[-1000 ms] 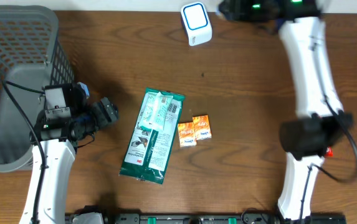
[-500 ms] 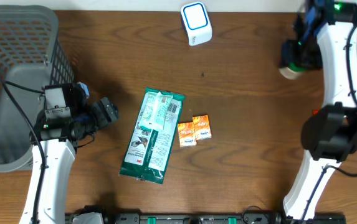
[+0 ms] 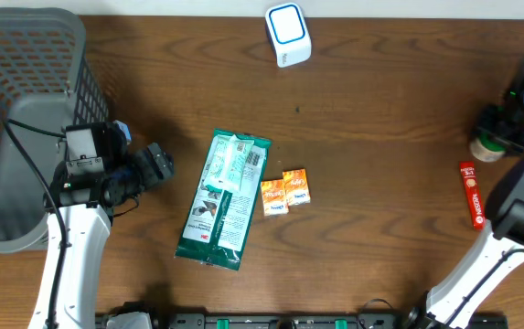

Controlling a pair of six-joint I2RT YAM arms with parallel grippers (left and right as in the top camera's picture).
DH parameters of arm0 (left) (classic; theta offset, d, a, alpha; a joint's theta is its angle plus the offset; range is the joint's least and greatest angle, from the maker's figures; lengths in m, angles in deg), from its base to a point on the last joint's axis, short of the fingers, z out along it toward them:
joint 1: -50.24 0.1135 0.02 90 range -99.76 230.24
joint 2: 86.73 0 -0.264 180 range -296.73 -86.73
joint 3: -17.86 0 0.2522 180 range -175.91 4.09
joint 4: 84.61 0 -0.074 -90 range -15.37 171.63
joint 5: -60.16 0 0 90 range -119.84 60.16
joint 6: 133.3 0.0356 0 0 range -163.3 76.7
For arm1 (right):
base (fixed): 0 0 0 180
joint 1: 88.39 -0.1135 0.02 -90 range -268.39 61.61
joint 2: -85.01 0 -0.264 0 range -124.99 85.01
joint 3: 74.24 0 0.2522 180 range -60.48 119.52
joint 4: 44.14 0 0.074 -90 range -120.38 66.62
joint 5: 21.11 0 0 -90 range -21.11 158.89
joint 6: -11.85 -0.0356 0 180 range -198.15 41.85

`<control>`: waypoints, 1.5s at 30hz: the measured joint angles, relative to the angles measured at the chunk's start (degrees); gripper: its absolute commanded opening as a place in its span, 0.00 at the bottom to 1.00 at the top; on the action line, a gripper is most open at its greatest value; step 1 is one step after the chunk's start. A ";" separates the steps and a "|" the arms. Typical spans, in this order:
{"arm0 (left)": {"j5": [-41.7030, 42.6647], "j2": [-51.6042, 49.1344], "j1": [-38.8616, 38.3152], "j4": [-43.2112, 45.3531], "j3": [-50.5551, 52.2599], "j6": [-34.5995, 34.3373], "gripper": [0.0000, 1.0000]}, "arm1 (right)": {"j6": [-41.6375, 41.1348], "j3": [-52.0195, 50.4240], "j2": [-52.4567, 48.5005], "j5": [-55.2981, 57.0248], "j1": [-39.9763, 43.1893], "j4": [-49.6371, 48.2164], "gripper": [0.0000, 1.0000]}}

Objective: Scan the item barcode
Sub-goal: 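Carry the jar right and set it down at the table's right edge, then open the right gripper and move it left toward the orange packs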

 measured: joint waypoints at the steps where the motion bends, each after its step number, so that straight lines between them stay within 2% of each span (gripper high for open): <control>1: 0.00 0.00 0.00 0.00 0.00 0.00 0.93 | -0.22 -0.37 0.00 -0.42 1.29 -0.55 0.03; 3: 0.00 0.02 0.00 0.00 0.00 0.00 0.93 | -0.55 -0.96 0.00 -1.75 3.50 -1.29 0.11; 4: -0.02 0.00 0.00 0.00 0.00 0.02 0.93 | -0.70 -1.57 0.00 -3.26 5.11 -1.84 0.53; 5: 0.00 0.00 0.00 0.00 0.00 0.00 0.93 | -0.79 -1.70 0.00 -3.61 5.53 -1.95 0.72; 7: 0.00 0.00 0.00 0.00 0.00 0.00 0.93 | -0.96 -2.38 0.00 -5.49 6.86 -2.34 0.94; 8: -0.02 0.00 0.00 0.00 0.00 0.00 0.93 | -1.38 -2.60 0.00 -6.12 7.30 -2.32 0.99; 18: 0.00 0.00 0.00 0.00 0.00 0.02 0.93 | -1.68 -2.71 0.00 -10.47 8.20 -1.95 0.99; 24: -0.02 0.00 0.00 0.00 0.00 0.00 0.93 | -1.68 -1.11 0.63 -11.02 8.20 2.01 0.99; 33: 0.00 0.00 0.00 -0.02 0.00 0.00 0.93 | -1.62 2.01 13.42 -16.48 7.17 7.98 0.99; 38: -0.02 0.00 0.00 0.00 0.00 0.00 0.93 | 1.05 2.75 17.27 -24.44 2.12 11.04 0.99; 44: -0.02 0.00 0.00 0.02 0.00 0.00 0.93 | 3.41 0.55 16.92 -27.82 -7.91 11.19 0.99; 45: -0.04 0.00 0.00 0.00 0.00 0.00 0.93 | 3.91 -0.20 16.92 -28.00 -9.51 11.15 0.96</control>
